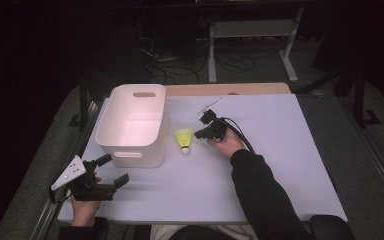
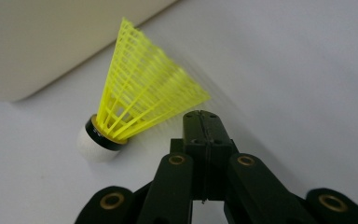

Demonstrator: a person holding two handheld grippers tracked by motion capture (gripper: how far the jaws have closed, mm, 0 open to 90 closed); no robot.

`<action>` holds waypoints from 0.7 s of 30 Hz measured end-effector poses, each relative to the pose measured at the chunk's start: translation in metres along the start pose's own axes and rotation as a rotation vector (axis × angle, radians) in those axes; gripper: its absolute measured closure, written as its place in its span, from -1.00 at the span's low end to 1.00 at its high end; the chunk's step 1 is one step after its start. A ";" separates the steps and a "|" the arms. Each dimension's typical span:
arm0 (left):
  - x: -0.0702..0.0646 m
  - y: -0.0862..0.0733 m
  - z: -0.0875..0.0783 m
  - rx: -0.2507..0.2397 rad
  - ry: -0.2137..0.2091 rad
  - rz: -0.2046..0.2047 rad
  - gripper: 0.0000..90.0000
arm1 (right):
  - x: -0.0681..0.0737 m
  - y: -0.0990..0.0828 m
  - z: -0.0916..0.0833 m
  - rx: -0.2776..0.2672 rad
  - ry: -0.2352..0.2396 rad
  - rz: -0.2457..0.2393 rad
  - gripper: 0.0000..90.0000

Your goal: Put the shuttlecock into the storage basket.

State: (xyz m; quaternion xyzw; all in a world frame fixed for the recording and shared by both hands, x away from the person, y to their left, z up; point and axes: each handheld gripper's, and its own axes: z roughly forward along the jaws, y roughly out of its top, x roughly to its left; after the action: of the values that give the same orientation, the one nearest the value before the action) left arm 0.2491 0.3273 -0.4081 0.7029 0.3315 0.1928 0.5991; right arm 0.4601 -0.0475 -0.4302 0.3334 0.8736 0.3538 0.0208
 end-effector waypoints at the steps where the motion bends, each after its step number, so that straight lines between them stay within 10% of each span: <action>1: 0.000 0.000 0.000 -0.001 0.000 -0.001 -1.00 | 0.001 0.003 0.000 -0.003 0.002 -0.006 0.98; 21: 0.000 0.000 0.000 -0.002 -0.001 0.000 -1.00 | 0.017 0.021 0.005 -0.001 0.041 -0.028 0.97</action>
State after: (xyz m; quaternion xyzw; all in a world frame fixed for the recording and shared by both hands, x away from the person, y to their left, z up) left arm 0.2489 0.3276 -0.4079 0.7023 0.3311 0.1925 0.6001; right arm 0.4606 -0.0234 -0.4174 0.3136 0.8783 0.3607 0.0081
